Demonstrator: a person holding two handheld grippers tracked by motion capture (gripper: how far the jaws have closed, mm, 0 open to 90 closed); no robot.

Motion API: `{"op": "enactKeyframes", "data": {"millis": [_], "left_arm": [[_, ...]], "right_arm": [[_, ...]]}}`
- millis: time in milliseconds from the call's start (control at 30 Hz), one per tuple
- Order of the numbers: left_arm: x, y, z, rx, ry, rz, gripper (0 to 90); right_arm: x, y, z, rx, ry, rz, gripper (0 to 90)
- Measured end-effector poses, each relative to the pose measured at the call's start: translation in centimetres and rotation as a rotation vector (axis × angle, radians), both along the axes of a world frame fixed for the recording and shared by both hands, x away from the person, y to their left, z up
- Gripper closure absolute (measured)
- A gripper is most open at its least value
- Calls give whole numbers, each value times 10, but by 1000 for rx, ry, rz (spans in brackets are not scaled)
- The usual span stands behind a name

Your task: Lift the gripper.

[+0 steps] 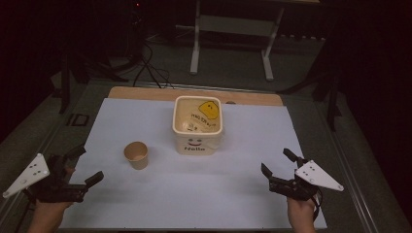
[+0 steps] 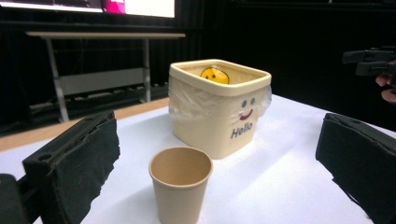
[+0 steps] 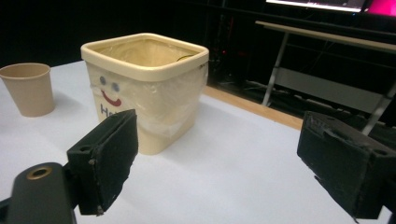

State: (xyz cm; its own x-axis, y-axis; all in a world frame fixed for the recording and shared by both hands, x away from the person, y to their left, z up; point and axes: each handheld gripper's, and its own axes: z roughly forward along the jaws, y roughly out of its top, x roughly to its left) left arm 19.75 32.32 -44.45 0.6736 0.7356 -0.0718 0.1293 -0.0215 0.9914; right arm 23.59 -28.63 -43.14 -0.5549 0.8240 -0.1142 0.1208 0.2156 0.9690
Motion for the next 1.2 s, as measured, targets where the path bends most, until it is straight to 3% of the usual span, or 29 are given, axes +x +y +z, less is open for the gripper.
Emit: {"op": "enactKeyframes", "data": {"millis": [300,567,800,1200], "left_arm": [[0,-2,7,10,14,-26,4],[5,-4,33,44,45,-74,5],[16,1,50,54,43,-90,15],[37,-13,74,168,99,-160,19]], "right_arm": [[-3,-1,3,11,3,-4,120],[-4,-1,6,25,4,-1,121],[-2,-1,6,24,15,5,121],[-1,0,6,25,23,19,121]]}}
